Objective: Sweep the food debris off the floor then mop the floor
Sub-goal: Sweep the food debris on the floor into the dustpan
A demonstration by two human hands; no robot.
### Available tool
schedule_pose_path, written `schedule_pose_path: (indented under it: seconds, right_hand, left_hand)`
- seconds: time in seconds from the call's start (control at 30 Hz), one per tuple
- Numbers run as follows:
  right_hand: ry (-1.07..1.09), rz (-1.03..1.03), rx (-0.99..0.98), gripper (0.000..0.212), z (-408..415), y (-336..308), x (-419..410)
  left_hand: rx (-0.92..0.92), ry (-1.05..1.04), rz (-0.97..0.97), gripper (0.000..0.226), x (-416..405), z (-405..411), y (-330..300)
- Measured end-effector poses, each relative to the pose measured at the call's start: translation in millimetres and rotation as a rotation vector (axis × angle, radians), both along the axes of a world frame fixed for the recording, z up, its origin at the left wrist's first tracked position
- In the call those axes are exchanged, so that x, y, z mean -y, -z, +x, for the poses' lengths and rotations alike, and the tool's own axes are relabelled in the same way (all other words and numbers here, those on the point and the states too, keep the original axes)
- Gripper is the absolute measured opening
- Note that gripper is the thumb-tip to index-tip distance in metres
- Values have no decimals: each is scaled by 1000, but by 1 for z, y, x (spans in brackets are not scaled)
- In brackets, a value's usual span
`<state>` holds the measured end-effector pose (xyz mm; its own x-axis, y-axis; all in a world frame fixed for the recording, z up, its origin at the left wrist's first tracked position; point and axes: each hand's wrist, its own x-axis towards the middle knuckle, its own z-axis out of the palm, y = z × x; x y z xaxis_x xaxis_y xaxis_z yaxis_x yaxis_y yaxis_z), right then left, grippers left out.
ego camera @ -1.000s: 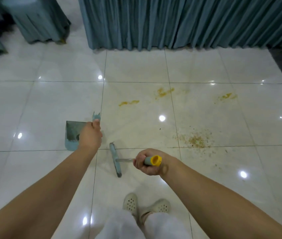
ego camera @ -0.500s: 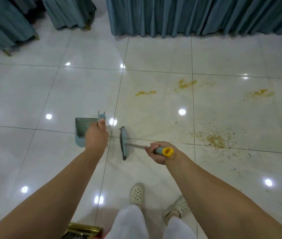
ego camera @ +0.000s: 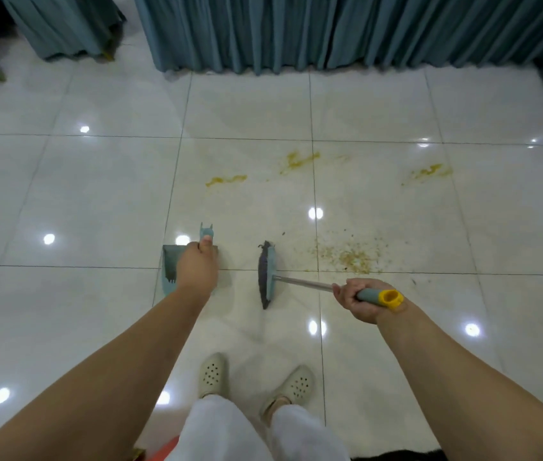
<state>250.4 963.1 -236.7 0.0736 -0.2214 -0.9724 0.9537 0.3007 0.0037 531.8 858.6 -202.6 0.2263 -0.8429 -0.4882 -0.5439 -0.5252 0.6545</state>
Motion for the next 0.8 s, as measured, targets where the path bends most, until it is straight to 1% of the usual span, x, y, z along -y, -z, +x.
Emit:
schedule_pose_path:
  seconds: [0.03,0.13,0.27,0.37,0.4,0.6,0.8]
  right_hand:
    - [-5,-23,-16,36,-13,2,-6]
    - [19,19,-49,33,-60,-2,-26]
    - [55,30,-94,22,-106,-5,-45]
    - [67,14,-118,9,-128,-14,-56]
    - [67,14,-123,7,-134,-16,-60]
    - [75,32,-120,12,-147,-26,-73]
    - [9,-8,-126,9,-124,-51,-65]
  left_hand:
    - [10,9,1,54,-3,-12,0]
    - [14,46,-21,52,-14,-45,-3]
    - [-11,100,-43,51,-26,-81,0]
    - [-26,125,-50,52,-31,-96,4]
    - [-33,130,-57,51,-32,-99,4]
    - [-33,147,-63,51,-35,-109,0]
    - [-86,138,-40,51,-29,-111,-9]
